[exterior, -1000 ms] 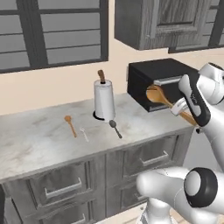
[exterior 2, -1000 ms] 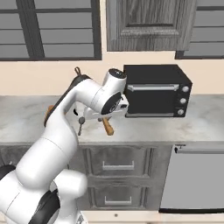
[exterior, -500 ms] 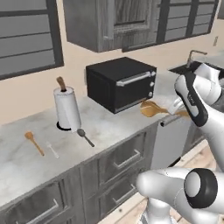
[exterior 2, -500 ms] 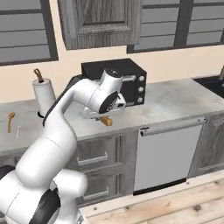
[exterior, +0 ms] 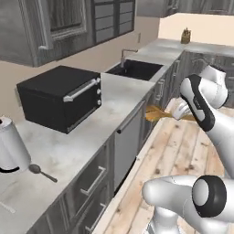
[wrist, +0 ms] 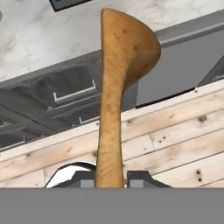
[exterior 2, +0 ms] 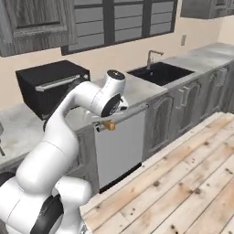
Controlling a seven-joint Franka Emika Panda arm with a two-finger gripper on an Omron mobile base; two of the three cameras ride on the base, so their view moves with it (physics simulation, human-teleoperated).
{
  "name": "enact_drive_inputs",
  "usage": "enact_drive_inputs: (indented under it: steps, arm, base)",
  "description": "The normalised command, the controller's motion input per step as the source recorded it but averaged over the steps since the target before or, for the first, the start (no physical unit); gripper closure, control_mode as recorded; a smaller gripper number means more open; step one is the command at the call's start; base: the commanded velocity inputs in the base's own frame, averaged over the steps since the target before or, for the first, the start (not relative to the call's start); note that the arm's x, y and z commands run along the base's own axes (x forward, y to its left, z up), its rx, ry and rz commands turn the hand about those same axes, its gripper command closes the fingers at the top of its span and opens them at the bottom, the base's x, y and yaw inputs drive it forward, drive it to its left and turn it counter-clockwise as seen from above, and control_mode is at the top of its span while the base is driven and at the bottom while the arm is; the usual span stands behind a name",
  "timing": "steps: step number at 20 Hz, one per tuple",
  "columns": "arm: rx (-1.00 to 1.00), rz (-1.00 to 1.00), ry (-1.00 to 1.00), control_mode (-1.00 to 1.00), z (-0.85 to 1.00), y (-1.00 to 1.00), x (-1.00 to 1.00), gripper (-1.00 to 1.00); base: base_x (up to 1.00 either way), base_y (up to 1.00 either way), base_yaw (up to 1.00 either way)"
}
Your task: Organize the utensils by type. Pick up the wooden spoons from the counter and place them in the open cabinet. Then pick up the metallic utensils from the counter and place them in the open drawer.
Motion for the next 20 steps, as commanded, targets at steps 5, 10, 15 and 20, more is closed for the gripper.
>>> enact_drive_inputs:
  steps: [5, 10, 15, 20]
  arm:
    - [0.0, 0.0, 0.0, 1.0, 0.0, 0.0, 0.0, 1.0]
    - [0.0, 0.0, 0.0, 1.0, 0.0, 0.0, 0.0, 1.0]
    - [0.0, 0.0, 0.0, 1.0, 0.0, 0.0, 0.0, 1.0]
    - [0.0, 0.0, 0.0, 1.0, 0.0, 0.0, 0.0, 1.0]
  base:
    - [0.22, -0.09, -0.71]
    - [0.26, -0.03, -0.64]
    - [0.27, 0.0, -0.56]
    - [0.27, 0.0, -0.45]
